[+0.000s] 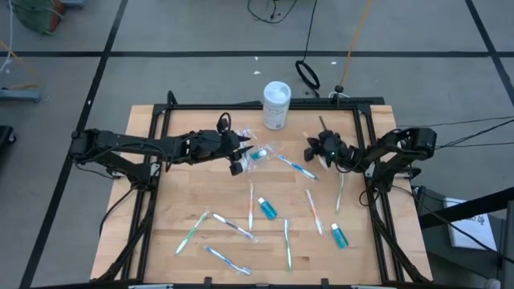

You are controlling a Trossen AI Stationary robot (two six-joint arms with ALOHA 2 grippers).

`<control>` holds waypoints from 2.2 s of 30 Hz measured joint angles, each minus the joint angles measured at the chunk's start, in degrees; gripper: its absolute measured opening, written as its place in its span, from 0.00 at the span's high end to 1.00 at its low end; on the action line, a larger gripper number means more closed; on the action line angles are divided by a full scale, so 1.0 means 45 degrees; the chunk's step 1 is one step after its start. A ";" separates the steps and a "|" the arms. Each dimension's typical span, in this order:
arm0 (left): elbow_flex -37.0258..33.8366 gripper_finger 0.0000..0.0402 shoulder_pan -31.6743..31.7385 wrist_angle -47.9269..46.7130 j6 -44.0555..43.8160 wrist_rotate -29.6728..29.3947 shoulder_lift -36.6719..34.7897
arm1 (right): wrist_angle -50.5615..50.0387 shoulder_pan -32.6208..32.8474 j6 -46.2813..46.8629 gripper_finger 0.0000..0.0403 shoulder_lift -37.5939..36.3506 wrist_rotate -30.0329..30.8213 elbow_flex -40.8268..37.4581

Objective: Pick & Place toothbrushing station
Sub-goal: Put the orange toothbrush into the transparent organizer

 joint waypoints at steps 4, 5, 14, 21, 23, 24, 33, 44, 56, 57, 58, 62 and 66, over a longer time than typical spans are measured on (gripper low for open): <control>0.0000 0.68 -0.0003 0.0120 0.0460 0.0000 0.0000 | 0.3805 0.0000 -0.0527 0.99 0.0000 -0.0961 0.0086; 0.0000 0.68 -0.0003 0.0194 0.0594 0.0000 0.0000 | 0.4823 0.0002 -0.0639 0.99 0.0000 -0.1299 0.0202; 0.0000 0.68 -0.0003 0.0521 0.1600 -0.2561 0.0000 | 0.6286 0.1757 -0.4728 1.00 0.0005 -0.2109 0.3799; 0.0000 0.68 -0.0182 0.0475 0.1558 -0.3891 0.0000 | 0.4409 0.2174 -0.8496 1.00 0.1271 -0.0678 0.7157; 0.0000 0.68 -0.0296 0.0468 0.1596 -0.3891 0.0000 | 0.4499 0.2019 -0.8793 1.00 0.1780 -0.0725 0.7755; 0.0000 0.68 -0.0368 0.0468 0.1650 -0.3895 0.0000 | 0.4439 0.1953 -0.8815 1.00 0.2062 -0.0714 0.7985; 0.0000 0.68 -0.0845 -0.0663 0.1345 -0.4998 -0.0417 | 0.4428 0.1719 -0.7272 1.00 0.4423 -0.0094 0.8543; 0.0005 0.68 -0.1511 -0.3051 -0.1440 -0.5180 -0.1880 | 0.1418 0.2108 -0.6692 1.00 0.4712 0.0326 0.8476; 0.0005 0.68 -0.1807 -0.5120 -0.5142 -0.0103 -0.2051 | 0.0566 0.2200 -0.5814 0.98 0.3225 0.0301 0.7253; 0.0005 0.68 -0.1861 -0.5211 -0.5333 0.0438 -0.2033 | 0.0417 0.2200 -0.5813 0.98 0.3096 0.0286 0.7155; 0.0005 0.68 -0.1928 -0.5372 -0.5414 0.0862 -0.2007 | 0.0163 0.2200 -0.5809 0.97 0.2921 0.0275 0.7050; 0.0008 0.68 -0.2290 -0.5279 -0.5388 0.1710 -0.1837 | -0.0781 0.2200 -0.5809 0.92 0.2408 0.0266 0.6784; 0.0014 0.68 -0.2685 -0.5103 -0.5804 0.2330 -0.1588 | -0.1196 0.2247 -0.5809 0.85 0.2213 0.0230 0.6516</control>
